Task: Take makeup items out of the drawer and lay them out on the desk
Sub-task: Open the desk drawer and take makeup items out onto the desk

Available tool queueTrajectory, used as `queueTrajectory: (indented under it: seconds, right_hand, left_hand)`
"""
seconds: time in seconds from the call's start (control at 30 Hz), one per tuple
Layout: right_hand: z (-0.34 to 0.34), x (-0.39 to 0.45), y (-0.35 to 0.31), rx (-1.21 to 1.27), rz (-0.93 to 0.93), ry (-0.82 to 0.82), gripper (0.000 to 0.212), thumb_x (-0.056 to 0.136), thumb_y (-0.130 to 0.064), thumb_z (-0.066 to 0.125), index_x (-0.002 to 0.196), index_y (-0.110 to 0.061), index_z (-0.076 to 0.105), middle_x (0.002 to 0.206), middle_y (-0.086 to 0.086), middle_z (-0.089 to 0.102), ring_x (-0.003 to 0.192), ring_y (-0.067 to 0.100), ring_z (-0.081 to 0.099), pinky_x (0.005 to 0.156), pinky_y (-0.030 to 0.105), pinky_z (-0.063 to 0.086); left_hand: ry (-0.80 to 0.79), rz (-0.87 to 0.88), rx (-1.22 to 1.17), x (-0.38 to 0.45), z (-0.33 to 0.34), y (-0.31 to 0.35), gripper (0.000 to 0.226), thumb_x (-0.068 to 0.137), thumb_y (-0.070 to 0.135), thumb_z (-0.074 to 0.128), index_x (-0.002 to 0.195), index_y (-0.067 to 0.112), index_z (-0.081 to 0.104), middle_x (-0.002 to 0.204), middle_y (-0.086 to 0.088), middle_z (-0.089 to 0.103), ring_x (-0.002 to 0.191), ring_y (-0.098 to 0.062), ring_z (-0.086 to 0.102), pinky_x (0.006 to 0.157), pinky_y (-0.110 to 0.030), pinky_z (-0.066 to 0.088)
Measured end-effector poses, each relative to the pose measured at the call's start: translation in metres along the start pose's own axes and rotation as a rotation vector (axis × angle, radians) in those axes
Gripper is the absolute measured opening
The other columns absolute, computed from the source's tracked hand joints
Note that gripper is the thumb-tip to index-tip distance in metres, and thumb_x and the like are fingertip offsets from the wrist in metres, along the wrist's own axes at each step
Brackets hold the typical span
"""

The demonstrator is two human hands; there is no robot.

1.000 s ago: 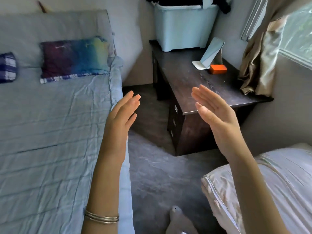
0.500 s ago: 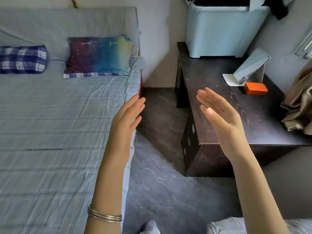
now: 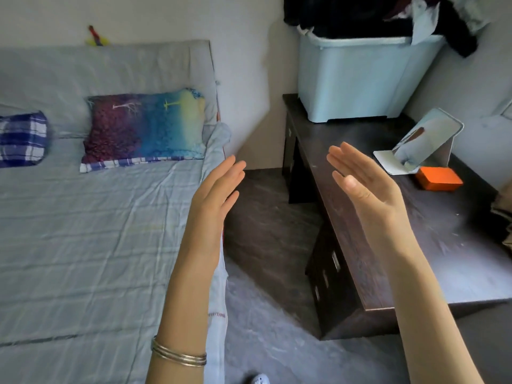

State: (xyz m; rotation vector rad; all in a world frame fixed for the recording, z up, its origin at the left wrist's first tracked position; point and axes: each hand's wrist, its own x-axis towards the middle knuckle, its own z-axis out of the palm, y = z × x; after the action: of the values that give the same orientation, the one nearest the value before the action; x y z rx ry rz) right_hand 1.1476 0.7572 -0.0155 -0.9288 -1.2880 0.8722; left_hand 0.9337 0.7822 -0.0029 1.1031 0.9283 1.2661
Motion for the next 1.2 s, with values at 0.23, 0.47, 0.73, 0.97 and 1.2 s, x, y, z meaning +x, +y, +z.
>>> queueTrajectory:
  seconds: [0.23, 0.47, 0.73, 0.97, 1.2]
  right_hand:
    - [0.031, 0.065, 0.040, -0.029, 0.049, 0.009, 0.070, 0.069, -0.061, 0.069, 0.129, -0.030, 0.051, 0.135, -0.005, 0.056, 0.129, 0.011, 0.049, 0.111, 0.031, 0.037]
    - [0.036, 0.130, 0.092, -0.009, 0.095, -0.021, 0.071, 0.068, -0.059, 0.070, 0.129, -0.029, 0.050, 0.135, -0.006, 0.057, 0.129, 0.011, 0.049, 0.110, 0.027, 0.037]
    - [0.011, 0.263, 0.142, 0.032, 0.062, 0.001, 0.077, 0.067, -0.059, 0.072, 0.131, -0.023, 0.049, 0.135, -0.004, 0.057, 0.128, 0.011, 0.050, 0.108, 0.025, 0.039]
    - [-0.002, 0.367, 0.182, 0.042, 0.097, -0.055, 0.063, 0.077, -0.037, 0.071, 0.133, -0.019, 0.047, 0.135, -0.003, 0.056, 0.127, 0.009, 0.051, 0.103, 0.020, 0.042]
    - [0.004, 0.440, 0.242, 0.028, 0.154, -0.034, 0.059, 0.077, -0.038, 0.072, 0.130, -0.024, 0.049, 0.135, -0.002, 0.056, 0.128, 0.009, 0.050, 0.107, 0.023, 0.040]
  left_hand:
    - [-0.034, -0.044, 0.006, 0.073, -0.025, -0.007, 0.037, 0.072, 0.042, 0.056, 0.109, 0.038, 0.058, 0.128, 0.012, 0.060, 0.118, 0.001, 0.055, 0.101, -0.025, 0.041]
    - [0.004, -0.085, -0.025, 0.148, -0.042, -0.035, 0.039, 0.068, 0.042, 0.061, 0.107, 0.037, 0.060, 0.130, 0.009, 0.059, 0.121, -0.001, 0.054, 0.103, -0.026, 0.041]
    - [-0.006, -0.060, 0.036, 0.290, -0.016, -0.039, 0.032, 0.076, 0.041, 0.050, 0.107, 0.040, 0.059, 0.135, 0.009, 0.054, 0.125, -0.002, 0.049, 0.105, -0.025, 0.037]
    - [0.018, -0.061, 0.038, 0.394, -0.006, -0.045, 0.031, 0.078, 0.040, 0.050, 0.107, 0.039, 0.059, 0.134, 0.009, 0.056, 0.124, -0.003, 0.051, 0.107, -0.027, 0.037]
    - [0.014, -0.117, 0.040, 0.488, -0.021, -0.074, 0.034, 0.079, 0.041, 0.047, 0.111, 0.038, 0.056, 0.137, 0.008, 0.053, 0.125, -0.003, 0.049, 0.107, -0.027, 0.037]
